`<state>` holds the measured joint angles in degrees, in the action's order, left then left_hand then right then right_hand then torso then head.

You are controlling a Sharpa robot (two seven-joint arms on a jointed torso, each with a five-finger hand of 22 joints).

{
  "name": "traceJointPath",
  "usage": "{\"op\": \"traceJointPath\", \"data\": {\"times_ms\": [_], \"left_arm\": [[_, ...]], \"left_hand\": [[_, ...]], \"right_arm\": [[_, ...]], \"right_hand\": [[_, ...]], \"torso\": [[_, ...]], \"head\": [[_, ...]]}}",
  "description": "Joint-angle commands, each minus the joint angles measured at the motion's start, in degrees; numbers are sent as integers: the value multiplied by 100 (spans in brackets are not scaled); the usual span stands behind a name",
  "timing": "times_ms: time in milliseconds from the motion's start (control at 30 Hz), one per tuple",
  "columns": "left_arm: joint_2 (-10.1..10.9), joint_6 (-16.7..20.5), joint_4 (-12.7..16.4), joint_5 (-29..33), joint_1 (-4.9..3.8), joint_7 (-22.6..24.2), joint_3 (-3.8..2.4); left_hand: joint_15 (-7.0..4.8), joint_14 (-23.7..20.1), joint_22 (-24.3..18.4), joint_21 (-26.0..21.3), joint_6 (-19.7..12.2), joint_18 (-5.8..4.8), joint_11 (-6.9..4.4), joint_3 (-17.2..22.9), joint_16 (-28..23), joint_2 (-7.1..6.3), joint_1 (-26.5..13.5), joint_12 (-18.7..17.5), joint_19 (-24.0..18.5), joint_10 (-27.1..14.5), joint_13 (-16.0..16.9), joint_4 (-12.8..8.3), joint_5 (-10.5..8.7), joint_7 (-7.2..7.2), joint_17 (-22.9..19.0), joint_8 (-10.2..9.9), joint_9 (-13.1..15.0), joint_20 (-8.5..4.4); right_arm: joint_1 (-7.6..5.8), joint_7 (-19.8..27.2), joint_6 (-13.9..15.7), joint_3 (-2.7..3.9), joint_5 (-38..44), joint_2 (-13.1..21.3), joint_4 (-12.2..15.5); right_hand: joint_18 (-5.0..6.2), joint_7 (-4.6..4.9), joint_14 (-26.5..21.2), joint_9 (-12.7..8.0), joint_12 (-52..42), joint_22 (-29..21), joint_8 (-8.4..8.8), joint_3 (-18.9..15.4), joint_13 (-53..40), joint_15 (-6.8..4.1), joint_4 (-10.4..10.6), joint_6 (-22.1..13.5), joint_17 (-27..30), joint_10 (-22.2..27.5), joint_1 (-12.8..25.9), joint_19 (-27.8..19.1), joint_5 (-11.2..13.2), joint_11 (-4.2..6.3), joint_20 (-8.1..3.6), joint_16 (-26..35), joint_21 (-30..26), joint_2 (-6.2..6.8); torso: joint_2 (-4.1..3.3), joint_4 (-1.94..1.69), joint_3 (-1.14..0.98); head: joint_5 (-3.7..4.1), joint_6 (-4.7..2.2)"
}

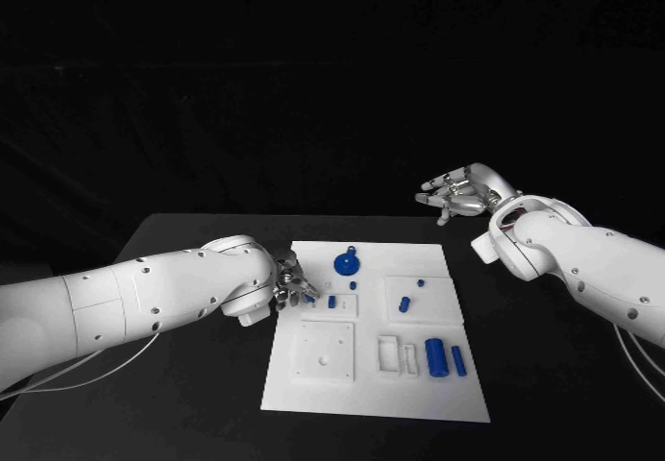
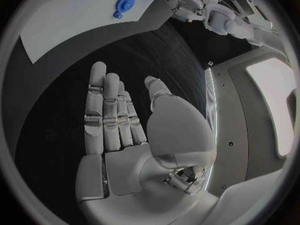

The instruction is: Assemble the parts on the task board

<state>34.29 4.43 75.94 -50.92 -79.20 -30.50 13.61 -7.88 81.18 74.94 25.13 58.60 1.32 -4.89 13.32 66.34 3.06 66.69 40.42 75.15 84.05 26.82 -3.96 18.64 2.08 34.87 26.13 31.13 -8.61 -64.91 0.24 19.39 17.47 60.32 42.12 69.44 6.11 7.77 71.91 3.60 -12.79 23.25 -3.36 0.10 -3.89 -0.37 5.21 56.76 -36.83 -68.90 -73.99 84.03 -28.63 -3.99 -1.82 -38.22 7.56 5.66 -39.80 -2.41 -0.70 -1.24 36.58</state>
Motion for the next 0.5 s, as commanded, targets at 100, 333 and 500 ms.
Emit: {"op": "traceJointPath", "data": {"times_ms": [100,333,500], "left_arm": [[-81,106,0,-420,26,13,8],[-144,78,-44,-654,53,12,11],[-159,7,-45,-985,81,3,11]], "left_hand": [[3,24,109,20,340,38,-44,383,25,-24,39,25,20,257,-4,-353,35,-311,-2,23,11,26],[5,26,107,28,341,43,-44,392,20,-24,32,28,14,257,-13,-350,34,-312,-5,27,6,31],[8,24,106,36,337,48,-40,392,10,-31,21,27,7,257,-24,-341,26,-311,-16,30,2,37]], "right_arm": [[8,51,-85,1,-3,3,4],[11,52,-85,1,-3,1,8],[11,55,-85,1,-3,1,8]], "right_hand": [[72,2,-24,-6,12,-13,-17,20,7,9,44,-51,4,41,-24,151,-31,11,34,-23,21,4],[72,2,-24,-6,12,-13,-17,20,7,9,44,-51,4,41,-24,151,-31,11,34,-23,21,4],[72,3,-27,-6,14,-22,-18,31,8,10,50,-48,6,45,-25,147,-33,9,35,-18,24,5]], "torso": [[0,1,-8],[-5,0,-6],[-6,0,-5]], "head": [[23,8],[32,24],[40,36]]}}
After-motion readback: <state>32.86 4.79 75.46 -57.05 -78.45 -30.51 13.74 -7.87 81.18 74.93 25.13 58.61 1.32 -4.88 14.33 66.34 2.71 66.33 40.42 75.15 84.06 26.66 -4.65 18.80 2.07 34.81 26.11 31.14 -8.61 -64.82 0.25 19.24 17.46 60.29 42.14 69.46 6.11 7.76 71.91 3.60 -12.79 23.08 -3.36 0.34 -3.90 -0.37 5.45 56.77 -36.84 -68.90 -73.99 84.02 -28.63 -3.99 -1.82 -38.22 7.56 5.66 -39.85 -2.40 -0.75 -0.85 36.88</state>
